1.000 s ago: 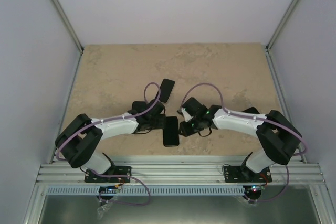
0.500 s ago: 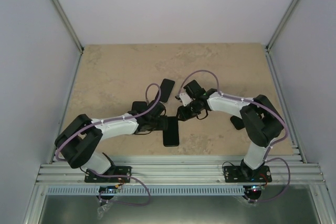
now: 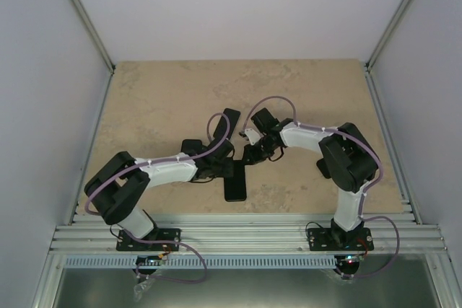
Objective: Put the phone into the phone case
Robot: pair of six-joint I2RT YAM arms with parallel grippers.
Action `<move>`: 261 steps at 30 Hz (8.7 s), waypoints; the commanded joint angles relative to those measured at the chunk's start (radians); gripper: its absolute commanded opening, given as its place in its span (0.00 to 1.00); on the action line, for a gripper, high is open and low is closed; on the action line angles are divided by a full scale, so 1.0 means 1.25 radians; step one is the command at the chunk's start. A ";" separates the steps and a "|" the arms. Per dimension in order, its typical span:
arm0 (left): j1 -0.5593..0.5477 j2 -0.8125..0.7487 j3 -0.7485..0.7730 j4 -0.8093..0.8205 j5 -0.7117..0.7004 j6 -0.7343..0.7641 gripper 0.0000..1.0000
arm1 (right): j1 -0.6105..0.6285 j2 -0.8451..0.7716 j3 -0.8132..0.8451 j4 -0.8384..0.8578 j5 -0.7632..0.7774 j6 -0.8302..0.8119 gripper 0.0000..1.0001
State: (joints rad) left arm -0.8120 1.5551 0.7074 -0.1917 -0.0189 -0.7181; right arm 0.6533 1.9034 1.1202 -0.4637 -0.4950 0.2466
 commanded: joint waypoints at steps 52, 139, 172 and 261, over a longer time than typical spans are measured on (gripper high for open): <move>-0.233 0.081 0.190 -0.278 -0.251 -0.130 0.99 | 0.003 -0.555 -0.431 0.222 0.486 0.152 0.98; -0.254 -0.081 0.135 -0.427 -0.261 -0.176 0.93 | 0.000 -0.528 -0.443 0.219 0.498 0.160 0.98; -0.184 0.151 0.218 -0.326 -0.200 -0.042 0.91 | 0.000 -0.487 -0.433 0.218 0.499 0.155 0.98; 0.068 -0.542 0.156 -0.375 -0.355 0.257 0.99 | -0.494 -0.378 -0.361 0.091 0.582 0.353 0.53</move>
State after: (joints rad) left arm -0.7338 0.8951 0.9085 -0.6930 -0.4332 -0.4126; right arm 0.0471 1.3830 0.6338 -0.3916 0.2207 0.6765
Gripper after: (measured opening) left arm 0.992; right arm 0.592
